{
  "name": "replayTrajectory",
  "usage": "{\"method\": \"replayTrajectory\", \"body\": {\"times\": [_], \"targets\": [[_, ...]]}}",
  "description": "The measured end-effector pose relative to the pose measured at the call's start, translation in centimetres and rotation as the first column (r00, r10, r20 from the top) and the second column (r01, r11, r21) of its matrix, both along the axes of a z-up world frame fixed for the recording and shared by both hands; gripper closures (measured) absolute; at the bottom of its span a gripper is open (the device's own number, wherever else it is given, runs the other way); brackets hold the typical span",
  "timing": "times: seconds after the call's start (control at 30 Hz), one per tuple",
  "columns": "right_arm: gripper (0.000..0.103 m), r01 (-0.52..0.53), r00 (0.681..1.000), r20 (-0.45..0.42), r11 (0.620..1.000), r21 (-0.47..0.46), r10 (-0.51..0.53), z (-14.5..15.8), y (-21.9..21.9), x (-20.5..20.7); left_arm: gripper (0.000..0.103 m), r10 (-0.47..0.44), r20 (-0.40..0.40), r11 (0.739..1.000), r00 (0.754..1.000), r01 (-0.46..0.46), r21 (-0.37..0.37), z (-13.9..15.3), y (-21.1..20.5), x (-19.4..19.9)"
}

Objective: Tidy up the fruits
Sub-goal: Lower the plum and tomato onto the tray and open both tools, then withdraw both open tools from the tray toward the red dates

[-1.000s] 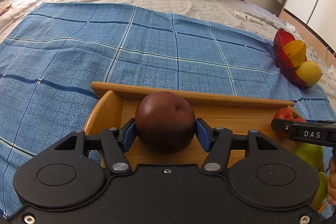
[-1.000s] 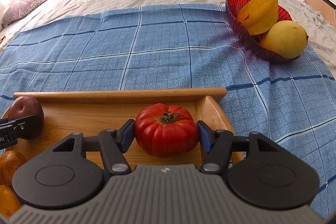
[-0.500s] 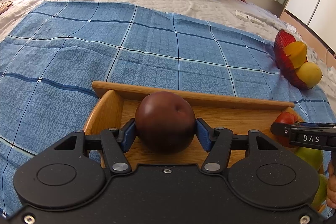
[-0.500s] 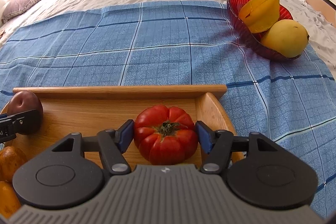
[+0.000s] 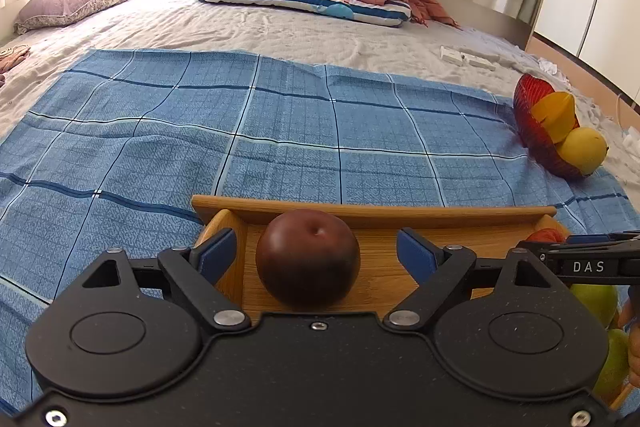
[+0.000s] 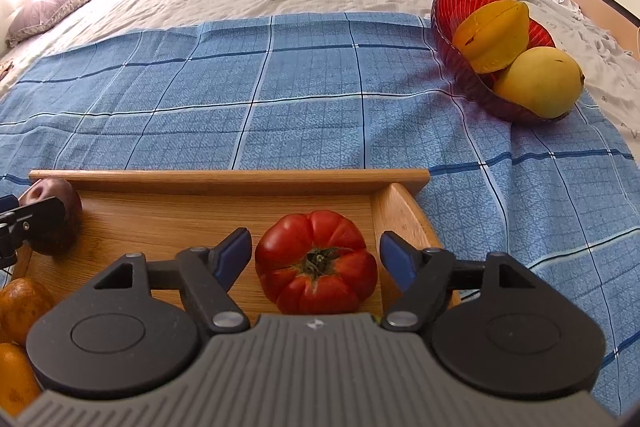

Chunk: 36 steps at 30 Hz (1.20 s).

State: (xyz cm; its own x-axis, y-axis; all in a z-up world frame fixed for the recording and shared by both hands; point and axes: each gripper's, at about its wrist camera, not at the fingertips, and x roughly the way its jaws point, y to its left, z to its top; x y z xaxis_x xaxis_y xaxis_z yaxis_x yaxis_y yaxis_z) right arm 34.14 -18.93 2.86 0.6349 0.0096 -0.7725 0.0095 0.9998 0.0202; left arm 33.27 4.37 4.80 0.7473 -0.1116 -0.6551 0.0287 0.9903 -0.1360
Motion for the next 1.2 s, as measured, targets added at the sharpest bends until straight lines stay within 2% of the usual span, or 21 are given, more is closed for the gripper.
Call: {"method": "replayTrajectory", "body": {"times": [0.13,0.37,0.67,0.87,1.0,1.2], "targets": [[0.014,-0.002,1.000,0.025,1.000,0.002,0.002,0.3,-0.1,-0.5,0.012,0.005,0.021,1.000,1.000,-0.005,0.017,0.4,0.0,-0.7],[0.012,-0.005,0.997,0.081,1.000,0.016,0.004,1.3,-0.5,-2.1,0.007,-0.020,0.076,0.999,0.997,0.017,0.041,1.0,-0.4,-3.3],[0.005,-0.084,0.976,0.200,0.996,-0.006,0.084,3.3,-0.4,-6.6,0.002,-0.056,0.189,0.996,0.980,0.041,0.085,2.4,-1.4,-8.3],[0.004,-0.112,0.945,0.306,0.993,-0.042,0.119,3.4,0.2,-11.1,0.001,-0.083,0.248,0.993,0.965,0.060,0.098,2.6,-2.0,-12.4],[0.002,-0.123,0.912,0.382,0.988,-0.088,0.148,3.3,0.9,-14.2,0.000,-0.086,0.284,0.994,0.955,0.063,0.092,2.6,-2.4,-15.4],[0.001,-0.105,0.877,0.462,0.990,-0.093,0.136,2.9,1.2,-18.0,0.000,-0.096,0.329,0.993,0.940,0.067,0.099,1.7,-3.3,-19.9]]}}
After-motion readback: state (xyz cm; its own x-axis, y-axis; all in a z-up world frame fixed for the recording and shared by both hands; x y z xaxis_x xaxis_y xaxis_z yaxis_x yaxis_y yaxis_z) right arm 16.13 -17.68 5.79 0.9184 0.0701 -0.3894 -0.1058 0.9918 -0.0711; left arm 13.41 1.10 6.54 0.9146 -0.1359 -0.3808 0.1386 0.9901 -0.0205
